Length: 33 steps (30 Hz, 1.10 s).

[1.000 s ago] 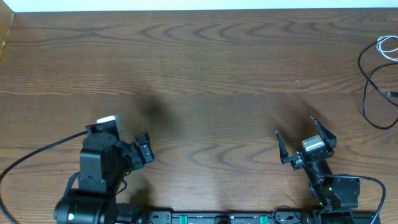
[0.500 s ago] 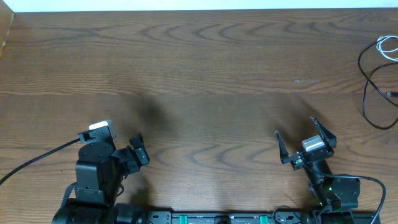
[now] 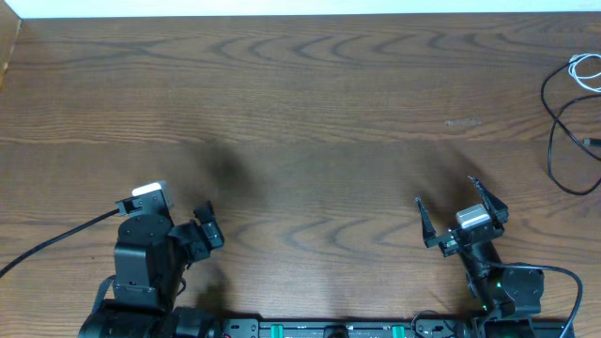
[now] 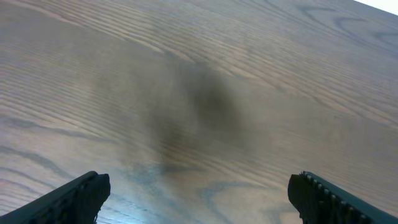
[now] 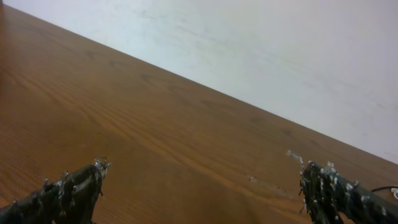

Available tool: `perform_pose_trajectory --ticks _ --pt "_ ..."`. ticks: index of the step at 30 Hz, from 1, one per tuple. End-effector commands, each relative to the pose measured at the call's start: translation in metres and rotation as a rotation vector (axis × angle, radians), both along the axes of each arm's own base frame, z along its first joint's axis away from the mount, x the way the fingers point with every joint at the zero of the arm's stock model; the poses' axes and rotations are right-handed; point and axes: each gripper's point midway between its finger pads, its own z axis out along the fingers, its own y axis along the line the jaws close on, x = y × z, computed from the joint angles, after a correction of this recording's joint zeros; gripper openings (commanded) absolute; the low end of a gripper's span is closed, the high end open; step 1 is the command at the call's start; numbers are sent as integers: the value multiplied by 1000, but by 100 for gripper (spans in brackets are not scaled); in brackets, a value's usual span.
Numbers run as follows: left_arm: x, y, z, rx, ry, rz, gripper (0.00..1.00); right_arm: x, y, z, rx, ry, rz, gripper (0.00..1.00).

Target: Untangle cables

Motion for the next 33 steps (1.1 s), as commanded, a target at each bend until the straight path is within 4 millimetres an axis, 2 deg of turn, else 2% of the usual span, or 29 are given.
perform_pose_trajectory --ticks 1,8,33 --pt "3 6 2 26 -22 21 97 0 -2 -1 -8 -3 -8 99" --pt "18 4 10 14 -104 24 97 0 -2 -1 -8 -3 -9 99" --pt "44 -1 -21 -56 -526 23 97 0 -2 -1 -8 -3 -9 99"
